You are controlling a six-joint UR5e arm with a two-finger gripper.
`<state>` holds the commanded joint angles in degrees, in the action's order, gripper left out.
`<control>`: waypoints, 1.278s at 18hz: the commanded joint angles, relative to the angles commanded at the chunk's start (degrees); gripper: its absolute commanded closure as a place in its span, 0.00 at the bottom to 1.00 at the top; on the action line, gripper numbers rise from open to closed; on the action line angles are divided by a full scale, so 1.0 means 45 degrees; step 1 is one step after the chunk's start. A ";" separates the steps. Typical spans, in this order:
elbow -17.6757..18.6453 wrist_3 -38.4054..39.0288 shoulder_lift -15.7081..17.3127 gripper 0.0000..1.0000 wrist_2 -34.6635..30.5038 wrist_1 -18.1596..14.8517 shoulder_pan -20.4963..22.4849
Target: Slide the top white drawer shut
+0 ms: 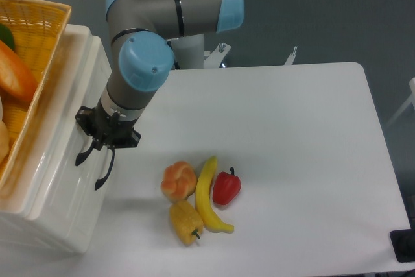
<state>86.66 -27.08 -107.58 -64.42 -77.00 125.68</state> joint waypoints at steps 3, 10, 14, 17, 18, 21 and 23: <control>-0.0020 -0.0115 -0.0078 1.00 -0.0097 0.0216 0.0019; 0.0000 -0.1461 -0.0020 0.41 -0.0273 0.0568 0.1831; -0.0039 -0.3257 0.0000 0.00 -0.0273 0.0646 0.3395; -0.0019 -0.3747 0.0000 0.00 -0.0389 0.1386 0.4741; -0.0020 -0.4039 -0.0020 0.00 -0.0603 0.1659 0.5113; -0.0020 -0.5910 -0.0370 0.00 -0.1774 0.2227 0.6090; -0.0039 -0.7025 -0.0740 0.00 -0.2050 0.2326 0.6735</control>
<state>86.49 -58.69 -110.91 -73.65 -66.53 155.99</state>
